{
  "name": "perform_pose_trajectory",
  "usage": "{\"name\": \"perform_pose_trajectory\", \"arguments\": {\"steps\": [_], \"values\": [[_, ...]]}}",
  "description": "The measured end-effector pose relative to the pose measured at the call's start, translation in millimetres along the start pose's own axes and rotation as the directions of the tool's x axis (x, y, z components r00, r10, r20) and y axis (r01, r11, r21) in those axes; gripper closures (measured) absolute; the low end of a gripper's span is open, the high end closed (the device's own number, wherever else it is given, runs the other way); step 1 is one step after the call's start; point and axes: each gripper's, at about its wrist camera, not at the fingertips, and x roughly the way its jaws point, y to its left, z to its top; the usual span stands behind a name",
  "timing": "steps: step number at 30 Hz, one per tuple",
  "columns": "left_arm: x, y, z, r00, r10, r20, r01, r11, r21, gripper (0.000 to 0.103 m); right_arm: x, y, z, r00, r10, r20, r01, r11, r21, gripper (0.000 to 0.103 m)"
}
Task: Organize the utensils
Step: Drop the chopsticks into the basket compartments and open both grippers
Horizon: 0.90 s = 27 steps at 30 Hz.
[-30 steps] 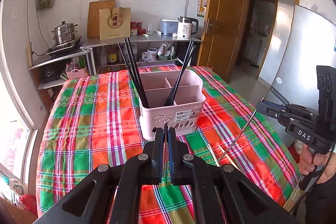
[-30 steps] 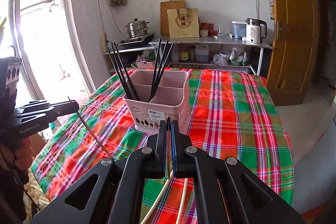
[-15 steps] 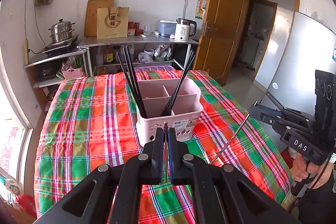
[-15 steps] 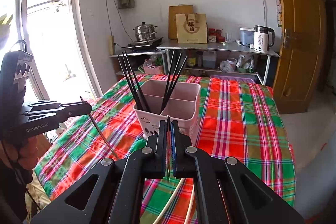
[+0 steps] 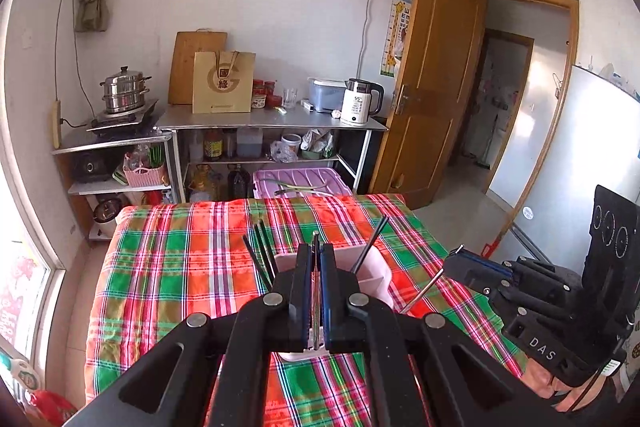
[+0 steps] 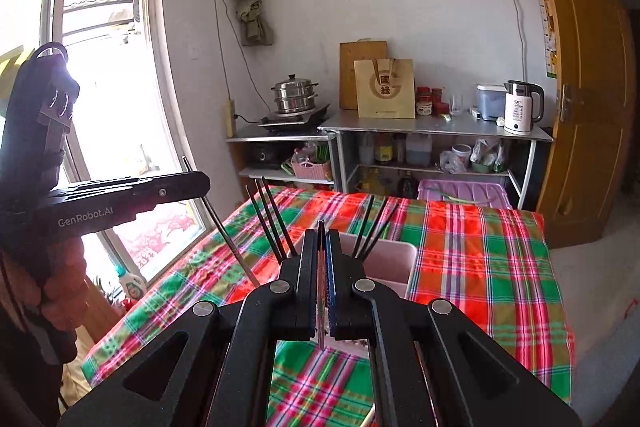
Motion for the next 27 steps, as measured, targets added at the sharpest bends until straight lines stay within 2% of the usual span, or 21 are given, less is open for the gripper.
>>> {"name": "perform_pose_trajectory", "arguments": {"steps": [4,10,27], "values": [[16,6,15,1.000,0.019,-0.004,-0.019,1.000,0.000,0.099,13,-3,13,1.000,0.000,0.022,-0.001,1.000,0.016,0.100],[40,13,18,1.000,0.021,-0.020,-0.021,1.000,-0.004,0.099,33,-9,18,1.000,-0.006,0.027,0.005,1.000,0.029,0.100],[78,25,-30,0.998,-0.008,-0.057,0.006,0.999,-0.037,0.099,63,-22,-32,0.998,-0.009,-0.060,0.013,0.997,0.077,0.100]]}}
